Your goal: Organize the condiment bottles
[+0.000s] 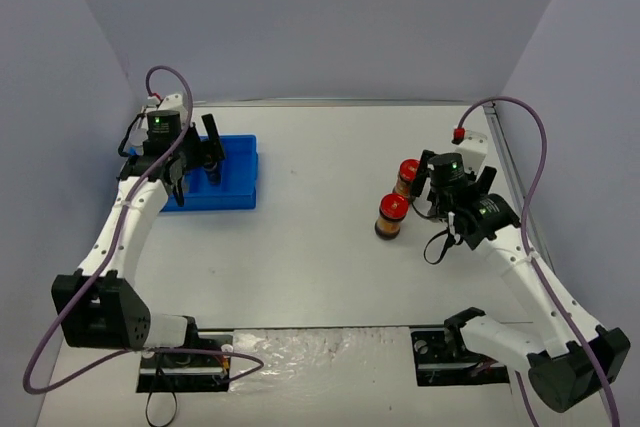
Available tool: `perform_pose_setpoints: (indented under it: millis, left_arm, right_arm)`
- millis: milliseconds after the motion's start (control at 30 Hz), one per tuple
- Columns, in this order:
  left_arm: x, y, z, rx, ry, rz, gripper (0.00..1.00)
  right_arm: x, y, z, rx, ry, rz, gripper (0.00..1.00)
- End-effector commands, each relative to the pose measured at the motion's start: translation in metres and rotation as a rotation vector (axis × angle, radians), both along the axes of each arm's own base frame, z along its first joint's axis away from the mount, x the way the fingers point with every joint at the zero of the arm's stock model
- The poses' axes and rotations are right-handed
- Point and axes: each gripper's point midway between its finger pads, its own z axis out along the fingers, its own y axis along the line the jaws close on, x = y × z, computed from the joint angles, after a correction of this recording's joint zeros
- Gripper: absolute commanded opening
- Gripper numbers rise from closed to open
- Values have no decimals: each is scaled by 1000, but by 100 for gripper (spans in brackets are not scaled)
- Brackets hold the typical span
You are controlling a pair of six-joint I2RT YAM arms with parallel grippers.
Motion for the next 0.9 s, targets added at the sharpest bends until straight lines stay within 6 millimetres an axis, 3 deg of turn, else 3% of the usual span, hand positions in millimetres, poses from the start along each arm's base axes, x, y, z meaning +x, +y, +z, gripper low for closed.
perform_pose_setpoints:
  millis: [0, 133, 333, 400, 867]
  left_arm:
    - [-38, -23, 32, -7, -38, -115, 97]
    - [-70, -39, 35, 3, -41, -191, 97]
    - [-97, -50, 38, 3, -80, -246, 97]
    - [-100, -51, 36, 2, -74, -248, 97]
    - [-114, -49, 29, 19, -56, -262, 97]
  right_arm:
    - [8, -21, -25, 41, 77, -101, 100]
    - [13, -34, -54, 53, 173, -134, 98]
    - [23, -46, -85, 105, 237, -132, 94]
    - [26, -47, -97, 133, 265, -132, 93]
    - [53, -44, -129, 189, 240, -135, 84]
